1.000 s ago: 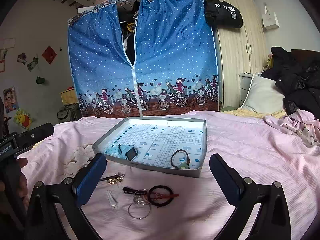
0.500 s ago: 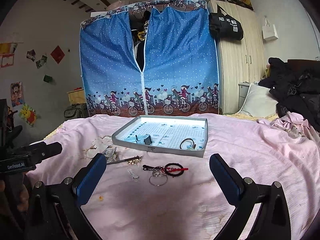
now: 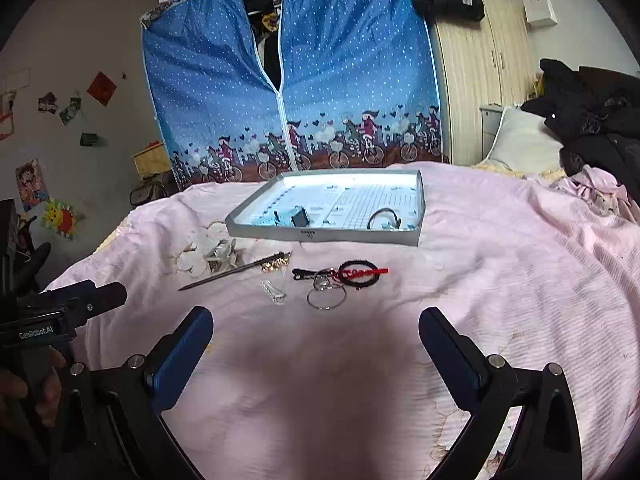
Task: Organize jewelry
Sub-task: 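Open both tools and withdraw them from the tray, then grasp the white hair clip with the left tool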
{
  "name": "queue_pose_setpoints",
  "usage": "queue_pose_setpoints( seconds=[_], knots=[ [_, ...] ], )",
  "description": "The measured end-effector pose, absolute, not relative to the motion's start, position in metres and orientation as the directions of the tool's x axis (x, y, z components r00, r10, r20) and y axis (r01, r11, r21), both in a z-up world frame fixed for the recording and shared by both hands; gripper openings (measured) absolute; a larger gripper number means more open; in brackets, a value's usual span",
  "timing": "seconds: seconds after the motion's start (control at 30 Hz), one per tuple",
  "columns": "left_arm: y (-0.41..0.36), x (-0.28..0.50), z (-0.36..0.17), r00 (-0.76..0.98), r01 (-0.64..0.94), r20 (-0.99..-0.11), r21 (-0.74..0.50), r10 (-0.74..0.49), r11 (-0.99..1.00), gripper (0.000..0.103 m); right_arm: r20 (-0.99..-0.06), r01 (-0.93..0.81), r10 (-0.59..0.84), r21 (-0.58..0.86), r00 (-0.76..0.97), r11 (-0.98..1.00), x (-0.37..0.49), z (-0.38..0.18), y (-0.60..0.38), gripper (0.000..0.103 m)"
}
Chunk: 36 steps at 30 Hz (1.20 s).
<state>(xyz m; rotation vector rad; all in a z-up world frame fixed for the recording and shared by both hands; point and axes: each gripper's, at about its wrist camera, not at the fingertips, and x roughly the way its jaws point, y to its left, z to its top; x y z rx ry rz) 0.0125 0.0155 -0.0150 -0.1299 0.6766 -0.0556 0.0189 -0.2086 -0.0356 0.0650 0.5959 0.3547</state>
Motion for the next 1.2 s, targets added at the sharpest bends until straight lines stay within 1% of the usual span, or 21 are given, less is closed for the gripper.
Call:
queue_pose_setpoints(
  seconds=[0.07, 0.2, 0.33, 0.4, 0.47, 0.53, 0.57, 0.6, 0.63, 0.67, 0.7, 0.77, 0.87, 0.9, 0.97, 1.0, 1.07, 1.13, 1.2],
  knots=[
    [0.016, 0.016, -0.019, 0.764, 0.015, -0.638, -0.134, -0.098, 0.991, 0.101, -0.578, -0.285, 0.320, 0.154, 0.751, 0.946, 0.024, -0.040, -0.208, 0.103],
    [0.012, 0.031, -0.024, 0.720, 0.054, -0.685, -0.102, -0.109, 0.993, 0.101, -0.620, -0.287, 0.336, 0.182, 0.709, 0.941, 0.036, -0.046, -0.213, 0.103],
    [0.009, 0.050, -0.029, 0.674, 0.129, -0.721, -0.099, -0.160, 0.987, 0.101, -0.651, -0.301, 0.281, 0.083, 0.705, 0.950, 0.051, -0.045, -0.215, 0.103],
    [0.006, 0.062, -0.032, 0.651, 0.173, -0.734, -0.104, -0.193, 0.979, 0.101, -0.671, -0.310, 0.294, 0.100, 0.681, 0.945, 0.061, -0.049, -0.219, 0.103],
    [0.001, 0.074, -0.034, 0.629, 0.227, -0.745, -0.098, -0.223, 0.969, 0.101, -0.693, -0.329, 0.340, 0.155, 0.635, 0.931, 0.073, -0.055, -0.224, 0.102],
    [-0.005, 0.085, -0.035, 0.619, 0.260, -0.748, -0.094, -0.241, 0.961, 0.099, -0.713, -0.339, 0.360, 0.180, 0.602, 0.923, 0.083, -0.060, -0.227, 0.092],
    [-0.008, 0.092, -0.037, 0.607, 0.282, -0.750, -0.104, -0.261, 0.954, 0.096, -0.722, -0.345, 0.368, 0.188, 0.586, 0.920, 0.089, -0.063, -0.229, 0.082],
    [-0.010, 0.098, -0.039, 0.595, 0.298, -0.753, -0.117, -0.280, 0.947, 0.094, -0.729, -0.350, 0.376, 0.198, 0.572, 0.916, 0.094, -0.065, -0.229, 0.075],
    [-0.013, 0.104, -0.041, 0.581, 0.312, -0.757, -0.133, -0.299, 0.941, 0.088, -0.736, -0.353, 0.385, 0.210, 0.557, 0.912, 0.100, -0.068, -0.230, 0.073],
    [-0.015, 0.112, -0.045, 0.563, 0.327, -0.760, -0.158, -0.326, 0.932, 0.080, -0.741, -0.356, 0.396, 0.225, 0.542, 0.907, 0.106, -0.072, -0.231, 0.068],
    [-0.017, 0.119, -0.047, 0.545, 0.338, -0.761, -0.184, -0.352, 0.923, 0.076, -0.744, -0.361, 0.408, 0.238, 0.530, 0.902, 0.112, -0.074, -0.232, 0.061],
    [-0.020, 0.133, -0.052, 0.509, 0.347, -0.760, -0.248, -0.404, 0.904, 0.065, -0.747, -0.378, 0.429, 0.254, 0.508, 0.890, 0.123, -0.078, -0.231, 0.054],
    [-0.022, 0.152, -0.060, 0.460, 0.345, -0.752, -0.338, -0.471, 0.876, 0.053, -0.742, -0.397, 0.456, 0.276, 0.492, 0.876, 0.134, -0.082, -0.227, 0.048],
    [-0.022, 0.158, -0.061, 0.449, 0.339, -0.752, -0.357, -0.483, 0.870, 0.052, -0.742, -0.399, 0.460, 0.280, 0.487, 0.873, 0.138, -0.084, -0.225, 0.044],
    [-0.022, 0.168, -0.064, 0.424, 0.318, -0.753, -0.397, -0.504, 0.861, 0.048, -0.748, -0.397, 0.464, 0.288, 0.475, 0.871, 0.146, -0.088, -0.221, 0.040],
    [-0.021, 0.175, -0.068, 0.408, 0.298, -0.757, -0.418, -0.510, 0.859, 0.047, -0.749, -0.395, 0.466, 0.293, 0.470, 0.871, 0.150, -0.090, -0.219, 0.038],
    [-0.017, 0.189, -0.075, 0.380, 0.243, -0.766, -0.459, -0.519, 0.854, 0.041, -0.753, -0.393, 0.470, 0.302, 0.460, 0.868, 0.157, -0.095, -0.216, 0.036],
    [-0.013, 0.199, -0.083, 0.355, 0.186, -0.776, -0.488, -0.521, 0.853, 0.040, -0.761, -0.391, 0.468, 0.303, 0.450, 0.869, 0.163, -0.099, -0.212, 0.031],
    [-0.007, 0.208, -0.091, 0.332, 0.131, -0.783, -0.514, -0.526, 0.848, 0.039, -0.769, -0.382, 0.464, 0.307, 0.440, 0.872, 0.169, -0.104, -0.210, 0.031]
  ],
)
